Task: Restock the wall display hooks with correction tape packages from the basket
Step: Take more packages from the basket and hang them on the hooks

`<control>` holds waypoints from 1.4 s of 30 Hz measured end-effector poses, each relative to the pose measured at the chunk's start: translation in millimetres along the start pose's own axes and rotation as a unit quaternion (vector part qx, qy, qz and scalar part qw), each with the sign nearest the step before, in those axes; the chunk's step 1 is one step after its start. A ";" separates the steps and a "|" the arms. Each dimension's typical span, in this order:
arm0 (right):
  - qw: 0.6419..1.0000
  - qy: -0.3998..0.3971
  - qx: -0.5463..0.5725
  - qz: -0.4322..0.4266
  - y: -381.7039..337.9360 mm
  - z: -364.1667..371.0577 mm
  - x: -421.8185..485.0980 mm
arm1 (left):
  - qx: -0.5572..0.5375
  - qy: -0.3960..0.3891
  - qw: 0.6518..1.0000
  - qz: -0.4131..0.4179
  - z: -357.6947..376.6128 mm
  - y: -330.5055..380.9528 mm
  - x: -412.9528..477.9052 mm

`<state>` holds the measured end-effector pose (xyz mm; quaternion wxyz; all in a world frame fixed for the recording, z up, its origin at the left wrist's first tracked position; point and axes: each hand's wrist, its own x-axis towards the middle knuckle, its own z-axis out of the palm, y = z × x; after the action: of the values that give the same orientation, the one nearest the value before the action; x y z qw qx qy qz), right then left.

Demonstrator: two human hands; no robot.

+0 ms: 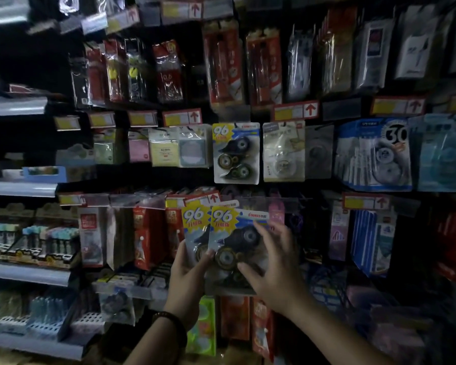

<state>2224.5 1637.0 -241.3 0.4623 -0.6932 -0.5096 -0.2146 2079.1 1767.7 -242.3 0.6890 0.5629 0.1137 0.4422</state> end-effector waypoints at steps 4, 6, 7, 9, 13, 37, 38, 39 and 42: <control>0.973 -0.151 -0.127 -0.122 -11.6 -23.4 35.7 | -0.009 0.021 0.999 0.028 -1.7 19.6 15.2; 0.965 -0.156 -0.149 -0.151 -18.7 -30.9 52.2 | -0.022 0.017 0.999 0.033 -0.1 29.8 22.5; 0.961 -0.156 -0.159 -0.165 -22.0 -33.4 61.1 | -0.032 0.013 0.999 0.033 0.9 35.6 26.1; 0.956 -0.164 -0.169 -0.173 -28.9 -38.4 77.4 | -0.043 0.006 0.998 0.038 3.1 46.5 31.5; 0.947 -0.149 -0.210 -0.193 -40.4 -49.4 107.3 | -0.029 0.003 0.998 0.062 1.0 61.6 41.7; 0.889 -0.091 -0.429 -0.133 -48.2 -43.3 219.6 | 0.026 0.079 0.979 0.184 -19.1 91.2 84.2; 0.887 -0.099 -0.431 -0.132 -48.1 -42.3 221.1 | 0.027 0.077 0.980 0.183 -20.0 90.0 85.5; 0.885 -0.108 -0.434 -0.130 -47.8 -41.3 222.8 | 0.029 0.074 0.980 0.182 -21.0 88.5 86.6; 0.887 -0.113 -0.432 -0.119 -47.2 -38.3 226.6 | 0.033 0.062 0.982 0.177 -23.0 86.0 88.4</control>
<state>2276.5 1721.8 -28.8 0.0278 -0.7782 -0.4936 -0.3873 2074.2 1846.3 -144.6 0.5728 0.5680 0.0695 0.5869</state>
